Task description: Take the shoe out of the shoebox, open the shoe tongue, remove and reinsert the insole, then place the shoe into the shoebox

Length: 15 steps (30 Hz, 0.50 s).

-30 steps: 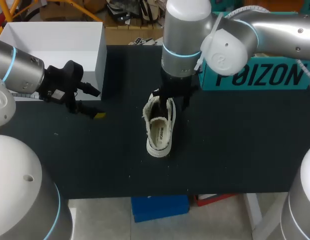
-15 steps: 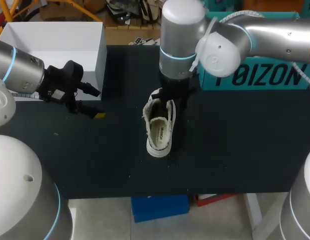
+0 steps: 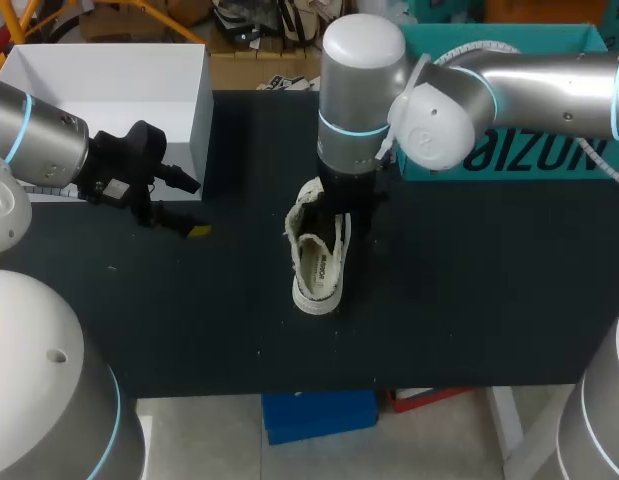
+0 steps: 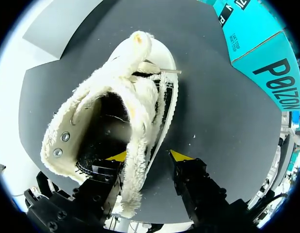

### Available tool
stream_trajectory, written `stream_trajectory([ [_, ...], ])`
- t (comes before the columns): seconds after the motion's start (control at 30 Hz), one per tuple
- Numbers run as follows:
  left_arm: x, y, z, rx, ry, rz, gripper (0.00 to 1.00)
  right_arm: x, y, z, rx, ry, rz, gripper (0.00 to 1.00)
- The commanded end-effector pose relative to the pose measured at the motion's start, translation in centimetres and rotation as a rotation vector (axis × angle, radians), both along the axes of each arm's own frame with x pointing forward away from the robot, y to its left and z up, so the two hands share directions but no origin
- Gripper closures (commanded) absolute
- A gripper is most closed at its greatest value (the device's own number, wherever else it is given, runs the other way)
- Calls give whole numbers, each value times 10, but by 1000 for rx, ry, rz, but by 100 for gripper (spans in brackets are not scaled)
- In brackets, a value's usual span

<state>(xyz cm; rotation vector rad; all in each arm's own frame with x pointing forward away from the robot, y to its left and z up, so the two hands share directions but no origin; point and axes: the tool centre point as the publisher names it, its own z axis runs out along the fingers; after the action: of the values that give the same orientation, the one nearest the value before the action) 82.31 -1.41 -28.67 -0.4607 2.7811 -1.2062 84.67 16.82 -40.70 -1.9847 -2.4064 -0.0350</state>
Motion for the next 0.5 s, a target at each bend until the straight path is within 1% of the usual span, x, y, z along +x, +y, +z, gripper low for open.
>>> stream_trajectory([
  [0.03,-1,-1,0,5,2,1,0,2,2,-8,3,2,-1,61],
  [0.07,-1,-1,0,5,2,1,0,2,2,-8,0,7,1,93],
  [0.1,-1,-1,0,5,2,1,0,2,2,-8,0,8,2,100],
  [0.5,-1,-1,0,5,2,1,0,2,2,-8,0,8,2,100],
])
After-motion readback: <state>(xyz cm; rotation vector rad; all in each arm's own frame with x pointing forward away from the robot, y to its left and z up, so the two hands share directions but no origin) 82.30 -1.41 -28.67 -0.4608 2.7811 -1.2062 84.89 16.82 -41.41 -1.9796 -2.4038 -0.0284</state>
